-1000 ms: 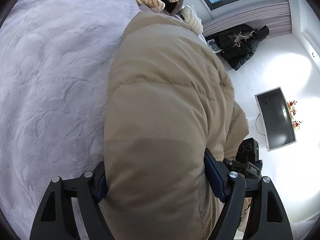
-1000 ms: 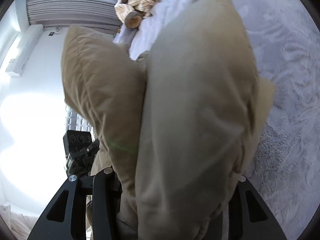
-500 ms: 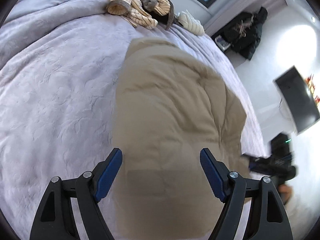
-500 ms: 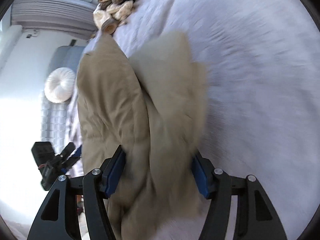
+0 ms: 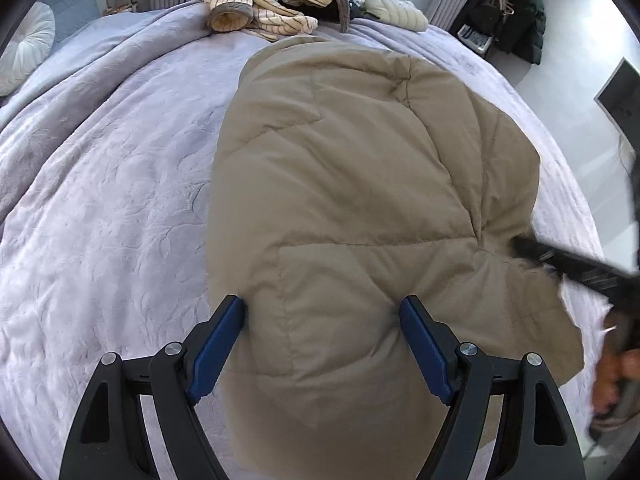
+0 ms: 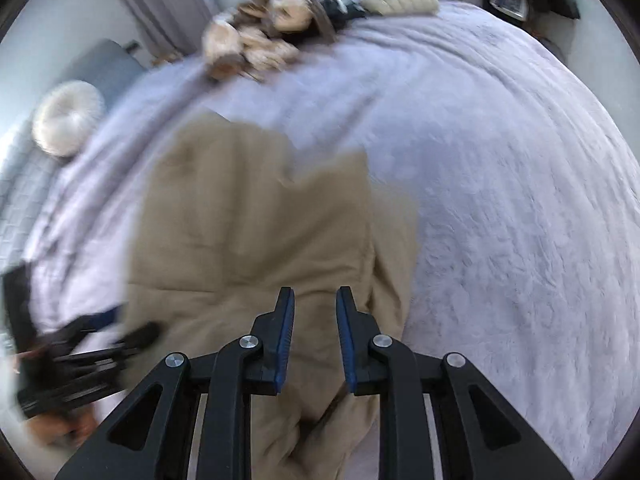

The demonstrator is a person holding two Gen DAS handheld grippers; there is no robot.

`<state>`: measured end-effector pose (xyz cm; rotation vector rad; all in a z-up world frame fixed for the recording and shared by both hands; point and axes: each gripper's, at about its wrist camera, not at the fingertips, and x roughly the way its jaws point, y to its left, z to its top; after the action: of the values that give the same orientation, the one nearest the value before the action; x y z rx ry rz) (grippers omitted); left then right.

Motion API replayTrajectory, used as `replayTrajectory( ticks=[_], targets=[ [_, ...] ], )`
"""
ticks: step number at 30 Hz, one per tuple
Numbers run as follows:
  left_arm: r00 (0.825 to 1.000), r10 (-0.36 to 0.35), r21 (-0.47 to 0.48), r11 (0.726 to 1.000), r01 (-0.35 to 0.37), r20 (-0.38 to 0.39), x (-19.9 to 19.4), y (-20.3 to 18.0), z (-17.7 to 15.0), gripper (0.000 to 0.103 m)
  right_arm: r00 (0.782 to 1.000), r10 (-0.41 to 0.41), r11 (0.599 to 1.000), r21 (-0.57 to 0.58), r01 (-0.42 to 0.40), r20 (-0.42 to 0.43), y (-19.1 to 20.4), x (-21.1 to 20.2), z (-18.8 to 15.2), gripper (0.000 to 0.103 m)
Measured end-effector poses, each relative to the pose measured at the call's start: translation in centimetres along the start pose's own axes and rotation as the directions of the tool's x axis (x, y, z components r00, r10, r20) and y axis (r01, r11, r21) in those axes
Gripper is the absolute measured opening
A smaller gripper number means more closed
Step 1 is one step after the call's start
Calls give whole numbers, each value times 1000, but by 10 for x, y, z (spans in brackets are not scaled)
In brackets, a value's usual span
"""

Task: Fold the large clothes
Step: 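Press the folded coat bundle flat onto the bed with both tools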

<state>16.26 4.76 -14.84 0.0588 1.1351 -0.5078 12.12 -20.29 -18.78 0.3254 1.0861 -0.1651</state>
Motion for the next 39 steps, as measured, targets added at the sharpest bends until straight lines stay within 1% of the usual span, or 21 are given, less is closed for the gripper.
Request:
replayTrajectory(
  ticks=[1,3,4,5,7,9,11,13,18,21,25,30,31,33,35,39],
  targets=[
    [1000,-1,4,1000,1,-5,2,-1,0,81,1000,-7,1000,26,8,-24,-7,13,-3,24],
    [1000,22,26,999,-21,-6,4,-8,0,81,999,-2,997,78,6,-48,-33,22,-13,24],
    [999,35,37,999,-35,-8,6,-12,0,82,999,4,995,98,1,-53,-32,32,-4,24],
    [999,38,43,998,-38,-10,7,-15,0,85,998,3,994,105,3,-57,-36,34,-4,24],
    [998,56,51,997,-56,-12,11,-20,1,86,997,6,994,105,1,-71,-41,47,-1,23],
    [998,63,52,997,-62,-12,13,-24,2,86,997,3,994,106,6,-81,-45,59,2,21],
    [997,70,51,996,-69,-14,14,-26,3,86,996,6,993,121,5,-87,-48,68,5,21],
    [997,78,51,996,-77,-20,15,-26,3,86,996,9,991,134,3,-89,-50,70,5,21],
    [997,78,41,996,-77,-30,16,-22,3,86,996,18,985,175,-3,-86,-52,51,-1,22],
    [996,79,37,996,-77,-31,16,-21,3,86,999,9,986,169,0,-51,-51,26,-9,22],
    [997,76,32,997,-75,-35,17,-20,5,86,1000,-26,992,120,25,10,-41,-18,-29,22],
    [996,73,29,997,-72,-43,17,-17,6,86,999,-18,993,117,14,35,-31,-53,-60,22],
    [996,74,29,997,-73,-44,17,-17,6,86,999,-21,994,105,18,34,-27,-55,-65,22],
    [996,76,32,997,-75,-45,17,-17,6,86,999,-41,996,80,40,5,-22,-49,-75,22],
    [996,77,35,997,-76,-45,17,-17,5,86,998,-46,993,104,49,-34,-25,-35,-84,22],
    [995,92,54,994,-90,-33,17,-21,0,88,996,-39,990,134,49,-81,-30,-11,-92,22]
  ],
)
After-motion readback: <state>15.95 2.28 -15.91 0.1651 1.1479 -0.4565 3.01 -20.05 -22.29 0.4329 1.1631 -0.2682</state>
